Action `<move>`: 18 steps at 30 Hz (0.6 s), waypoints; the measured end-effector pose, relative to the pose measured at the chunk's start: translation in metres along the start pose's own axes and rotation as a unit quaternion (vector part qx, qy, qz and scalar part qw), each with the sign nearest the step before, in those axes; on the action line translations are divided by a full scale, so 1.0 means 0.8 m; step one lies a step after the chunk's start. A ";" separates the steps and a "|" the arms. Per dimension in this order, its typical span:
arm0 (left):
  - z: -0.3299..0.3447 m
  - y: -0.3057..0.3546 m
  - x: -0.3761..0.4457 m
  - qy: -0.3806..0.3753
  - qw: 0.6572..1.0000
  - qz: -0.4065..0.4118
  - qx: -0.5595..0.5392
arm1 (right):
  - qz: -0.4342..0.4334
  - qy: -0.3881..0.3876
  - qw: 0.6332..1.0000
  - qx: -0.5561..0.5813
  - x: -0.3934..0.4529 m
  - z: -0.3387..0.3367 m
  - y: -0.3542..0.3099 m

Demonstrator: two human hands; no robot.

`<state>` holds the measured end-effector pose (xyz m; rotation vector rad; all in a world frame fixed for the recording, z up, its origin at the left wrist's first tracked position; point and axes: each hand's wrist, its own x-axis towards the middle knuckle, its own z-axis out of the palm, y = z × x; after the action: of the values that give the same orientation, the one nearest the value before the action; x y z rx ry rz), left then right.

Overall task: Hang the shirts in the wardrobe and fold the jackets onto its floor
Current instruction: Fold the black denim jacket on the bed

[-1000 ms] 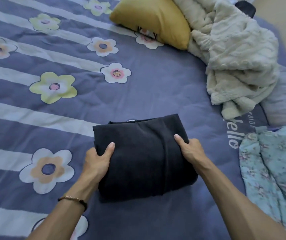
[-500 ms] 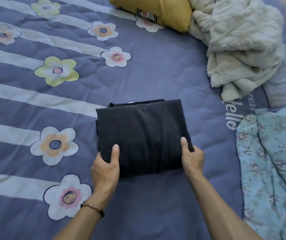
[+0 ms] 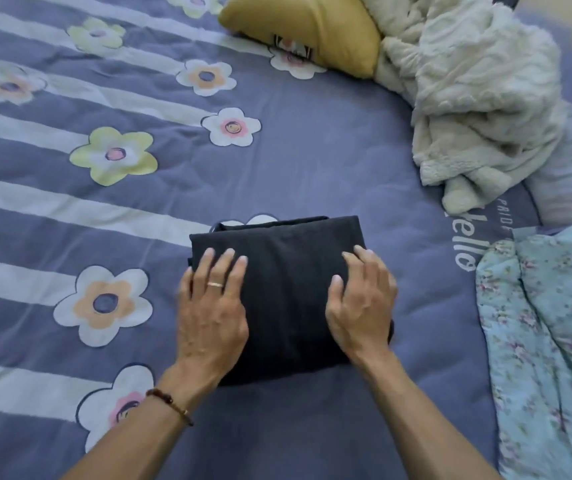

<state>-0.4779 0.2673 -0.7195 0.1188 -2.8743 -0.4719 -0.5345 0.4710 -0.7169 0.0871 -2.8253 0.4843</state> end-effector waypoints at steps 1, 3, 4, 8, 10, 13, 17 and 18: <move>0.011 0.006 0.013 -0.043 0.997 0.059 0.017 | -0.087 -0.053 0.995 -0.009 0.006 0.008 -0.016; 0.032 0.007 0.027 -0.148 0.986 0.064 0.036 | -0.180 -0.185 0.966 -0.032 0.011 0.026 -0.030; 0.044 0.000 0.026 -0.184 0.981 0.035 0.044 | -0.191 -0.231 0.953 -0.044 0.014 0.036 -0.023; 0.082 -0.035 0.013 -0.203 0.975 -0.072 0.057 | -0.147 -0.283 0.943 -0.099 0.039 0.065 0.035; 0.089 -0.037 0.017 -0.206 0.974 -0.083 0.053 | -0.124 -0.309 0.937 -0.105 0.053 0.077 0.047; 0.082 -0.031 0.024 -0.208 0.974 -0.090 0.027 | -0.110 -0.325 0.935 -0.087 0.065 0.078 0.049; 0.054 -0.025 0.017 -0.239 0.951 -0.198 0.006 | -0.046 -0.337 0.940 -0.034 0.062 0.055 0.047; 0.045 -0.025 0.011 -0.254 0.938 -0.236 -0.013 | -0.003 -0.330 0.944 -0.006 0.055 0.046 0.046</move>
<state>-0.4939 0.2582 -0.7572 0.8083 -3.3347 -0.7133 -0.5902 0.4930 -0.7495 0.3103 -3.4794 0.5085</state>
